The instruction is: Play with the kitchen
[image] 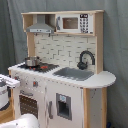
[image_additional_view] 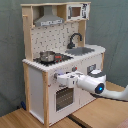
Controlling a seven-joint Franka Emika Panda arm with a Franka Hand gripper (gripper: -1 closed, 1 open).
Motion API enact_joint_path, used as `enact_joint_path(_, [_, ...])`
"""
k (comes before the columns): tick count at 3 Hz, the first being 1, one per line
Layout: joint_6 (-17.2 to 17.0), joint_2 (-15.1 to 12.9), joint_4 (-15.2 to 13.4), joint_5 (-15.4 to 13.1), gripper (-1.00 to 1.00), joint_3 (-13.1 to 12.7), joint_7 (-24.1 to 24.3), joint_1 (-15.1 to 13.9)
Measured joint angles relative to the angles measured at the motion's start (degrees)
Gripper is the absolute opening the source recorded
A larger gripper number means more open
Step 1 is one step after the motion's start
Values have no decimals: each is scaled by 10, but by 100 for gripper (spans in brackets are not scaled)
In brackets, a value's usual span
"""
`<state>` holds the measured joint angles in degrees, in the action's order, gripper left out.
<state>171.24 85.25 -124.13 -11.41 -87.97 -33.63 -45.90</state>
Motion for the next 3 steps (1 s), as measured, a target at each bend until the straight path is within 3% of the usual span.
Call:
enact_joint_path(2, [13,0,-96,-1,100,16,-10,73])
enact_joint_path(3, [40,0,-146,-1,100,19,-21,96])
